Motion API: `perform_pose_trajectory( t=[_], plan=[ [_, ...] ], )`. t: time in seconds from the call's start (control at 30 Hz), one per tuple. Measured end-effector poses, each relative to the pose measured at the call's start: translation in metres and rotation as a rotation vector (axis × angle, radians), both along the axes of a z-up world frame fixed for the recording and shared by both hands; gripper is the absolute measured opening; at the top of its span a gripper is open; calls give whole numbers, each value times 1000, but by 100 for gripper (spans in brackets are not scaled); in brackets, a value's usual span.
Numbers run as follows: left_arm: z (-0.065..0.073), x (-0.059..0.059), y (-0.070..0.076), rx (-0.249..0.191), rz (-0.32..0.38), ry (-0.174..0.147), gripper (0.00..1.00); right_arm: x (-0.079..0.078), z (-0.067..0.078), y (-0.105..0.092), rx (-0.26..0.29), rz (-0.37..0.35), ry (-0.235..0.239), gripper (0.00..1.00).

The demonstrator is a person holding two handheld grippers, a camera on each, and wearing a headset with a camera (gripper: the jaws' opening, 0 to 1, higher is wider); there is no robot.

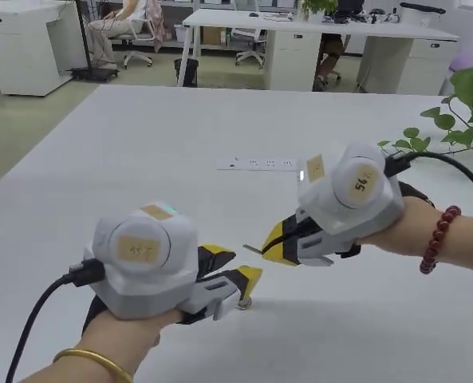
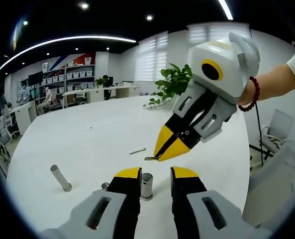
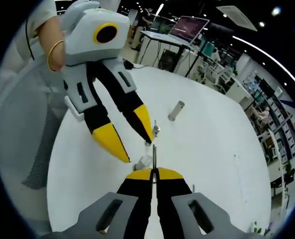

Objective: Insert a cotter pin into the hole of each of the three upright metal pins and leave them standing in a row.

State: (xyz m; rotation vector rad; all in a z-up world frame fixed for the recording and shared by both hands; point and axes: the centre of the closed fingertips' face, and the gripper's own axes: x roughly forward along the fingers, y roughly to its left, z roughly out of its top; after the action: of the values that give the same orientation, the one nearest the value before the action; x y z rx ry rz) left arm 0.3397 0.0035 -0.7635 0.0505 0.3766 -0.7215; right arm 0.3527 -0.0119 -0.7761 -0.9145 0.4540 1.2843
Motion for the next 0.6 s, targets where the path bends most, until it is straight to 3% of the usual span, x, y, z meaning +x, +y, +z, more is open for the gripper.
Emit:
perform_pose_trajectory(
  t=[0.1, 0.3, 0.6],
  plan=[
    [2, 0, 0, -14, -3, 5, 15, -4, 1, 2, 1, 15, -4, 2],
    [4, -1, 3, -29, -3, 14, 13, -12, -1, 5, 4, 36, -6, 2],
    [8, -1, 4, -117, 4, 56, 8, -17, 3, 9, 30, 44, -12, 2]
  ],
)
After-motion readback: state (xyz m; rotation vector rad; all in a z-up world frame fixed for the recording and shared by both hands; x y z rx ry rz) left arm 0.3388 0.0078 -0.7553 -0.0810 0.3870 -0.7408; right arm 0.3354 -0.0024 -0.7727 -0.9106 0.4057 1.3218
